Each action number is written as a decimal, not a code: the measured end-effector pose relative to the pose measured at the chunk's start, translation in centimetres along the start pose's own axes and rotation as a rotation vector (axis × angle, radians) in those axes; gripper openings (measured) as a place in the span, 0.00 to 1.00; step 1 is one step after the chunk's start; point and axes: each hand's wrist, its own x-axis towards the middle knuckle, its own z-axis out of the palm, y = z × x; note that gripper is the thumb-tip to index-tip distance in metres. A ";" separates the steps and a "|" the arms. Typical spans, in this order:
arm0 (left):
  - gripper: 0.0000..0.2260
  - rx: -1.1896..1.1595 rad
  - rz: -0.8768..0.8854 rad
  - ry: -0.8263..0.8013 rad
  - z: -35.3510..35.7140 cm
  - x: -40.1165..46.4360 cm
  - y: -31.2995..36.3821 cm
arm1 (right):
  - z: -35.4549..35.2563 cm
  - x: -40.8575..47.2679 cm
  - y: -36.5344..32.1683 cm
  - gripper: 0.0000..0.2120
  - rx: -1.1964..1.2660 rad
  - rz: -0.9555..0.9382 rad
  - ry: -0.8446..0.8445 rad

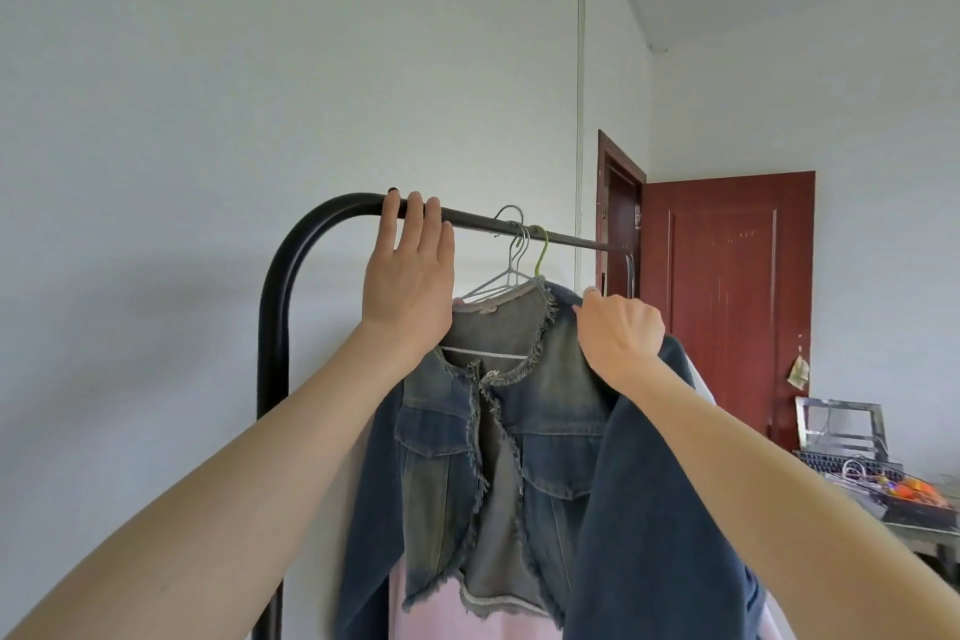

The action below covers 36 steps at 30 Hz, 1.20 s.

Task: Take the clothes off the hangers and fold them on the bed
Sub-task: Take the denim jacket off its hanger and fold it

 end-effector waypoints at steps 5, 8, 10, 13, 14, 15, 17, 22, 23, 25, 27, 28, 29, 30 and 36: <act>0.23 -0.115 -0.023 0.022 -0.8 -0.3 0.8 | -2.8 0.0 2.1 0.14 0.092 0.062 0.052; 0.22 -0.340 -0.005 -0.022 -0.2 -1.5 2.4 | -3.1 -3.0 3.1 0.15 0.109 0.082 0.021; 0.20 -0.539 0.002 -0.057 0.4 -3.0 4.3 | -2.4 -6.1 4.0 0.15 0.119 0.097 0.001; 0.17 -0.843 0.000 -0.124 0.6 -6.1 7.6 | -1.5 -11.0 6.0 0.15 0.096 0.154 -0.040; 0.16 -0.935 0.001 -0.170 0.6 -7.3 8.7 | -1.3 -12.6 6.8 0.16 0.082 0.174 -0.067; 0.16 -1.024 0.006 -0.209 0.5 -8.3 9.9 | -1.3 -14.3 7.7 0.16 0.070 0.201 -0.089; 0.14 -1.175 0.017 -0.271 0.2 -10.5 12.4 | -1.5 -17.5 10.0 0.16 0.054 0.271 -0.117; 0.12 -1.444 0.079 -0.270 -4.1 -14.3 19.0 | -5.1 -25.4 16.6 0.16 -0.057 0.442 -0.101; 0.11 -1.484 0.093 -0.253 -5.8 -15.0 20.3 | -6.4 -27.1 18.2 0.16 -0.093 0.471 -0.095; 0.11 -1.571 0.129 -0.244 -9.6 -16.1 22.7 | -9.4 -30.3 21.3 0.16 -0.137 0.524 -0.075; 0.11 -1.662 0.177 -0.223 -14.1 -17.1 25.2 | -13.0 -34.0 24.4 0.16 -0.215 0.568 -0.079; 0.11 -1.699 0.203 -0.218 -16.5 -17.6 26.5 | -14.8 -35.9 25.8 0.16 -0.245 0.587 -0.082; 0.12 -1.708 0.219 -0.215 -17.8 -17.9 27.1 | -15.8 -37.0 26.5 0.15 -0.267 0.590 -0.074; 0.12 -1.758 0.257 -0.206 -21.4 -18.8 28.8 | -18.7 -39.9 28.4 0.15 -0.313 0.628 -0.070; 0.12 -1.967 0.502 -0.262 -38.0 -25.4 34.5 | -32.6 -53.2 36.1 0.15 -0.562 0.763 -0.032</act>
